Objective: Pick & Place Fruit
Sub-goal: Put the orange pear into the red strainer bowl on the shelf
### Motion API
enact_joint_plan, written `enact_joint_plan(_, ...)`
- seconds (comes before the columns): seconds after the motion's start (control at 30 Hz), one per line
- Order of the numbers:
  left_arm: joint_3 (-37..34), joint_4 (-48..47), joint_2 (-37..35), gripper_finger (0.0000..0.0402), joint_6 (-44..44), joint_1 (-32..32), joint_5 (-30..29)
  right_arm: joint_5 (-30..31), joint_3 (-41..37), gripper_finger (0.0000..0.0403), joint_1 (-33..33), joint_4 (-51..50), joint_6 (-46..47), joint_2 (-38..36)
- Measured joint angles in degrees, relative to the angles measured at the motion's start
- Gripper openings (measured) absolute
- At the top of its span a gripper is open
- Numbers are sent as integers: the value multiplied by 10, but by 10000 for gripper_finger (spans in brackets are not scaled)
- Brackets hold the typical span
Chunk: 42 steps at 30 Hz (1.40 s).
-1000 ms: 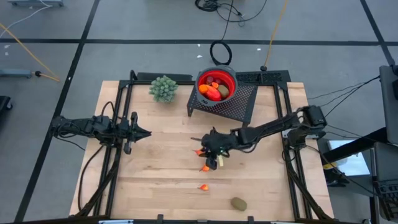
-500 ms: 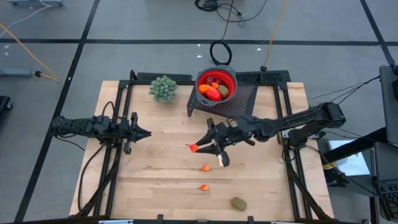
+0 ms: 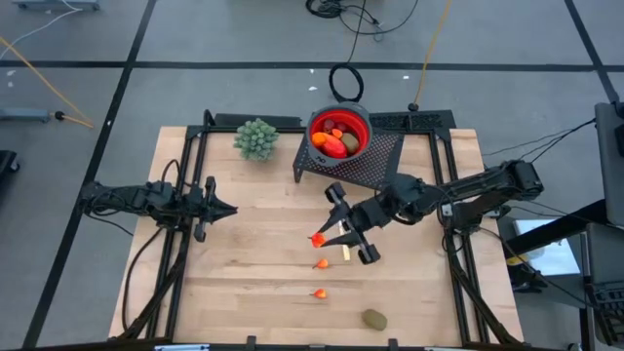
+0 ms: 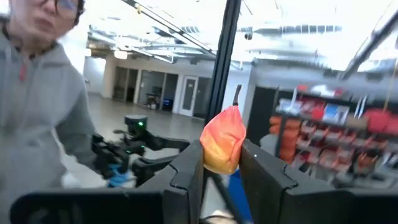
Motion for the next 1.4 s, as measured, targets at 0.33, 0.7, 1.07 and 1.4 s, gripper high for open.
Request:
enact_joint_plan(0.33,0,0,0,26,0,0,0,-29,0,86,0,13,-195,1)
enact_joint_plan(0.7,0,0,0,26,-1,0,0,-45,0,86,0,29,-241,1)
enact_joint_plan(1.07,0,0,0,26,-1,0,0,132,0,86,-4,29,-58,1)
enact_joint_plan(1.4,0,1,0,26,-1,0,-1,362,0,86,-34,-77,83,-28)
